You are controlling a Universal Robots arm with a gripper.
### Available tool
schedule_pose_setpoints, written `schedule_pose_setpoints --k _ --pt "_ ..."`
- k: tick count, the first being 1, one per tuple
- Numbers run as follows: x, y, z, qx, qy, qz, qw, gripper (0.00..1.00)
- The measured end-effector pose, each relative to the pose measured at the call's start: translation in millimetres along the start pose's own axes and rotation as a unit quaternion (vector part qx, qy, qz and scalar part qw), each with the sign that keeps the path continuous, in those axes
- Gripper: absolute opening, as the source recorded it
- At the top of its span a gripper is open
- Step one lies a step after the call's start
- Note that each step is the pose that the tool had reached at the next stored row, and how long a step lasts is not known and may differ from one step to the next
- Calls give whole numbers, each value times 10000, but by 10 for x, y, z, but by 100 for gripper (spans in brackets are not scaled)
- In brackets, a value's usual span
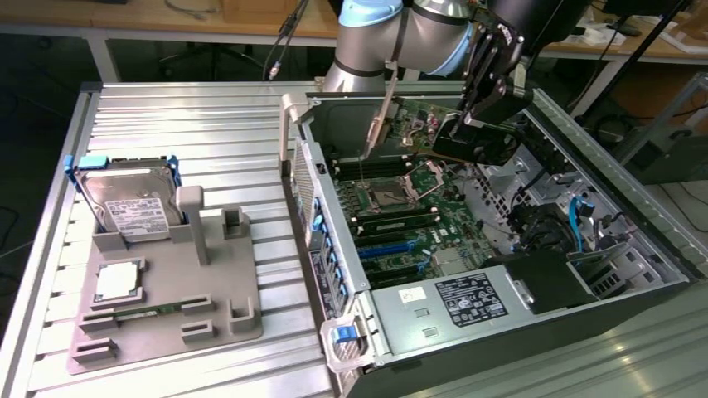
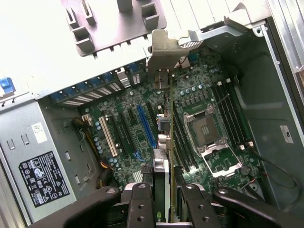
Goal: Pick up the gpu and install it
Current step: 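Insert the gpu into the slot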
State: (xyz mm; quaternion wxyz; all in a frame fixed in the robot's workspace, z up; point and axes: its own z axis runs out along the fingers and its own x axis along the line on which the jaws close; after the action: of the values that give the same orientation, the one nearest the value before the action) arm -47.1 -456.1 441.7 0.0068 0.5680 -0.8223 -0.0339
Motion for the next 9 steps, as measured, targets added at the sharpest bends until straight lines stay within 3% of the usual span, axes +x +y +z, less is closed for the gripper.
schedule_pose_setpoints --k 9 --pt "-11 -28 -2 0 0 1 10000 27"
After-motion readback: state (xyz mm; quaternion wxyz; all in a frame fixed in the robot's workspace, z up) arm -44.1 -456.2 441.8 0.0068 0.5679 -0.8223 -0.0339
